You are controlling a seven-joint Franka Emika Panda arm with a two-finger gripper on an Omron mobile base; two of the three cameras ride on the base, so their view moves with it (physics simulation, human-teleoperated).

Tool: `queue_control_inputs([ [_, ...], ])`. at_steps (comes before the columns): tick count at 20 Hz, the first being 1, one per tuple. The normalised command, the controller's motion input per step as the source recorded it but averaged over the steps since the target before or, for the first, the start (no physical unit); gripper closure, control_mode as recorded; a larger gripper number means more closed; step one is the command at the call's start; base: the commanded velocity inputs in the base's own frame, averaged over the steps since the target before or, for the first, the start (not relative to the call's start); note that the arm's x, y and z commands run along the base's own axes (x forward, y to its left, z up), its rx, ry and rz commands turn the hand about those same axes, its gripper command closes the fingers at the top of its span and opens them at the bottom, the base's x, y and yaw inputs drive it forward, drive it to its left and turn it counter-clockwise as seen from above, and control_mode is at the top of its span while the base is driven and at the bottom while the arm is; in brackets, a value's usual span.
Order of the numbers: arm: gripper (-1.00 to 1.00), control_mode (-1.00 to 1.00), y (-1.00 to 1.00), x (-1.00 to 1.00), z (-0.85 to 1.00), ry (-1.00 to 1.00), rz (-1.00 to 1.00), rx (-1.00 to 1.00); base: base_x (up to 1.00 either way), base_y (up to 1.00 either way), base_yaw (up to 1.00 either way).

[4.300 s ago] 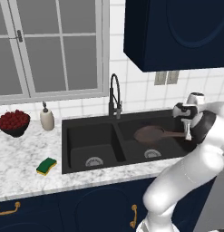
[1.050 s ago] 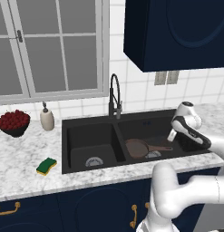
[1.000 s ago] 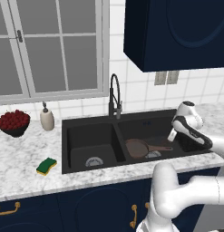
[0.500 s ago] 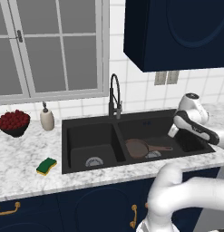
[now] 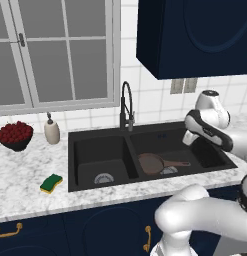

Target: Pick the pan and sponge and place them into the sink. Then turn on the water.

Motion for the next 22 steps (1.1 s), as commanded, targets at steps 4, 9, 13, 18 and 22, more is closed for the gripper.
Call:
queue_control_inputs([
  [4, -1.0, -1.0, 0.64, -0.8, 0.25, -0.09, -0.15, 0.01, 0.0, 0.0, 0.0],
  [9, -1.0, -1.0, 0.76, -0.67, 0.09, -0.03, -0.22, 0.01, 0.0, 0.0, 0.0],
  [13, -1.0, -1.0, 0.82, -0.56, 0.06, 0.0, -0.14, 0.0, 0.0, 0.0, 0.0],
  [18, -1.0, -1.0, 0.81, -0.58, 0.17, -0.01, -0.07, 0.01, 0.0, 0.0, 0.0],
  [22, -1.0, -1.0, 0.66, -0.53, 0.17, 0.0, 0.0, 0.1, 0.0, 0.0, 0.0],
])
